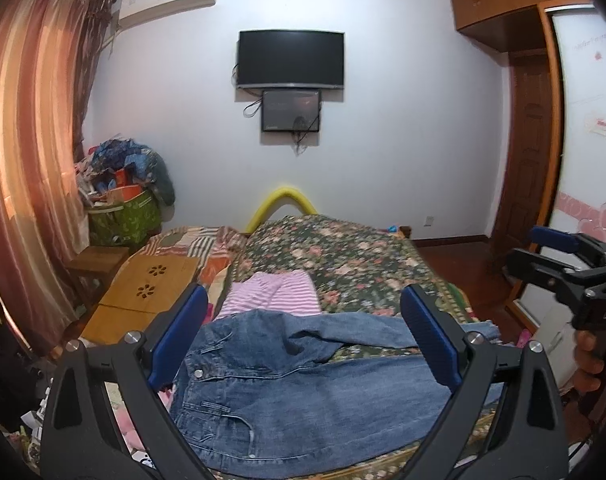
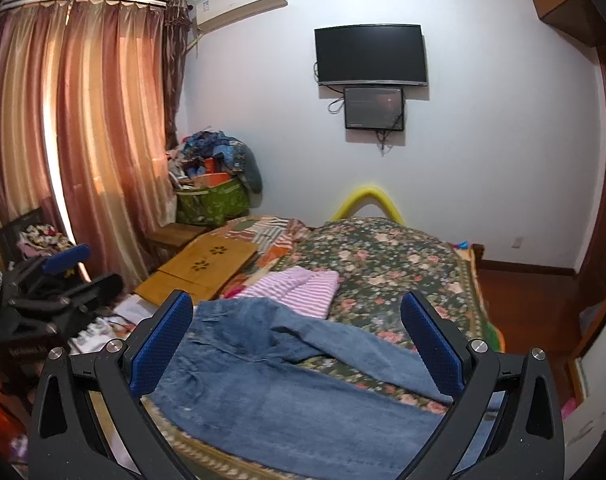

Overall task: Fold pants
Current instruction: 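Move the right tool down over the jeans leg toward the waistband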

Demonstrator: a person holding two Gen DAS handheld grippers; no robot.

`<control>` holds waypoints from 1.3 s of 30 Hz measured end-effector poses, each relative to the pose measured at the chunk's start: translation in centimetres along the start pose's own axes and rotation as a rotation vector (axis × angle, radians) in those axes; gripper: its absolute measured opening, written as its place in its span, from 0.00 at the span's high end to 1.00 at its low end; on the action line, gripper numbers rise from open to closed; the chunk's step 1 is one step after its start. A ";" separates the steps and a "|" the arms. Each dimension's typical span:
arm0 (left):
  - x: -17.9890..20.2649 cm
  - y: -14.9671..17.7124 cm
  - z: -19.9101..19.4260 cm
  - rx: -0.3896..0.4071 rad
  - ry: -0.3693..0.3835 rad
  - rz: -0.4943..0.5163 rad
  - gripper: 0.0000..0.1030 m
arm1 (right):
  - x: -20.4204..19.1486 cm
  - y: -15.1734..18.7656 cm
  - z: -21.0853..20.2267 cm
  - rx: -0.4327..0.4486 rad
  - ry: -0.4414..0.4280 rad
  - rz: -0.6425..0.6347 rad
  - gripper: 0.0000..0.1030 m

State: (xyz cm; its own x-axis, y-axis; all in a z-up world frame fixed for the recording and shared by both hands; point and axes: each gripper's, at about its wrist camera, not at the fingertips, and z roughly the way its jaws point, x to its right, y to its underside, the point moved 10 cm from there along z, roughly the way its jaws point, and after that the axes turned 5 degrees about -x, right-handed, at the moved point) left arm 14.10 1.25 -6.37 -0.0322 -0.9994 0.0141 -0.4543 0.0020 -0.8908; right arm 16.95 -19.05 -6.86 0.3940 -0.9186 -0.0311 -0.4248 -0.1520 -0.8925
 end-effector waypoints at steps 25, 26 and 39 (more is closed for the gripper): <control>-18.6 10.8 30.4 -0.442 -0.261 -0.115 0.05 | 24.7 12.3 14.1 -0.370 0.372 0.095 0.00; -19.4 11.3 31.4 -0.457 -0.268 -0.130 0.05 | 26.1 13.1 14.9 -0.389 0.388 0.115 0.00; -28.3 18.2 38.6 -0.613 -0.410 -0.262 0.05 | 34.6 24.6 23.4 -0.615 0.338 0.358 0.00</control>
State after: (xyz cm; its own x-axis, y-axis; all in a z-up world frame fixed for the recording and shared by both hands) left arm 41.06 28.24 -40.54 0.4217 -0.9026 -0.0860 -0.8162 -0.3365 -0.4697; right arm 39.25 -46.05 -40.41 -0.0791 -0.9959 -0.0427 -0.8926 0.0899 -0.4417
